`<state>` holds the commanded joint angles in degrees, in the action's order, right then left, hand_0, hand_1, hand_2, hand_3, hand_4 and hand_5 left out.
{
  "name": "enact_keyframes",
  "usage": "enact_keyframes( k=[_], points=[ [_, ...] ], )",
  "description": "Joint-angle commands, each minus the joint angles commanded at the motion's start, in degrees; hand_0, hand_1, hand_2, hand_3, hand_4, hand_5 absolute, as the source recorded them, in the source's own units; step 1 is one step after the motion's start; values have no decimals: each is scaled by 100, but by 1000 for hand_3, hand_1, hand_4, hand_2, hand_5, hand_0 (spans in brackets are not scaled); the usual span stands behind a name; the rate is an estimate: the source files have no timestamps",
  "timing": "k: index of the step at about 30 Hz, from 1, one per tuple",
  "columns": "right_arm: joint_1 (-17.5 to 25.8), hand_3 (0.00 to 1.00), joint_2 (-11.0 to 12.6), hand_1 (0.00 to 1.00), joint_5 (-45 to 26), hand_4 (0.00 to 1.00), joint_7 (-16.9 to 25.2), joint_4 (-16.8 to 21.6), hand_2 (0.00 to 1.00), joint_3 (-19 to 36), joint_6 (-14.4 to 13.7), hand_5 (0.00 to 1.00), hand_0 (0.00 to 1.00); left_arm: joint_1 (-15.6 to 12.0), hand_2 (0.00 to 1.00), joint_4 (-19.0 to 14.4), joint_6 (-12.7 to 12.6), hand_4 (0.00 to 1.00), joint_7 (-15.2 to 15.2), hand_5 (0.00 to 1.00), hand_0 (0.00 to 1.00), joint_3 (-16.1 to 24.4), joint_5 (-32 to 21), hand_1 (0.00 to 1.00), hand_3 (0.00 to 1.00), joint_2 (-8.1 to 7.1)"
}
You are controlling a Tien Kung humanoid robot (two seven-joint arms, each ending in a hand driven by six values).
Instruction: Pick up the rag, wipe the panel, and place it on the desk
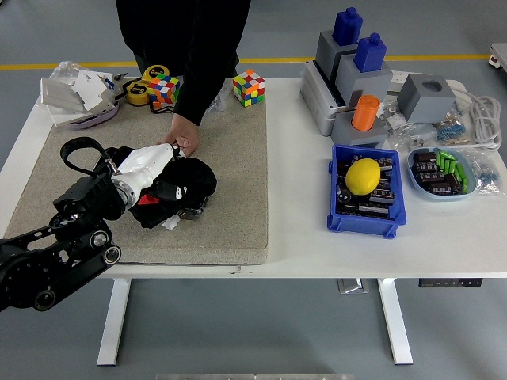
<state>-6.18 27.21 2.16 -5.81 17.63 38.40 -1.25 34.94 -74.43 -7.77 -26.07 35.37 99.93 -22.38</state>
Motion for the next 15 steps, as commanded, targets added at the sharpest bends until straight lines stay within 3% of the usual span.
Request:
enact_keyframes(
  k=[8, 15],
  points=[
    [3, 611, -9, 672, -4, 998, -3, 0, 681, -11, 0, 557, 731, 20, 439, -70, -20, 575, -29, 66, 268, 15, -16, 193, 582, 10],
    [6, 612, -6, 672, 3, 998, -12, 4, 681, 2, -3, 556, 730, -2, 438, 106, -39, 575, -6, 71, 268, 60, -49, 191, 581, -34]
  ],
)
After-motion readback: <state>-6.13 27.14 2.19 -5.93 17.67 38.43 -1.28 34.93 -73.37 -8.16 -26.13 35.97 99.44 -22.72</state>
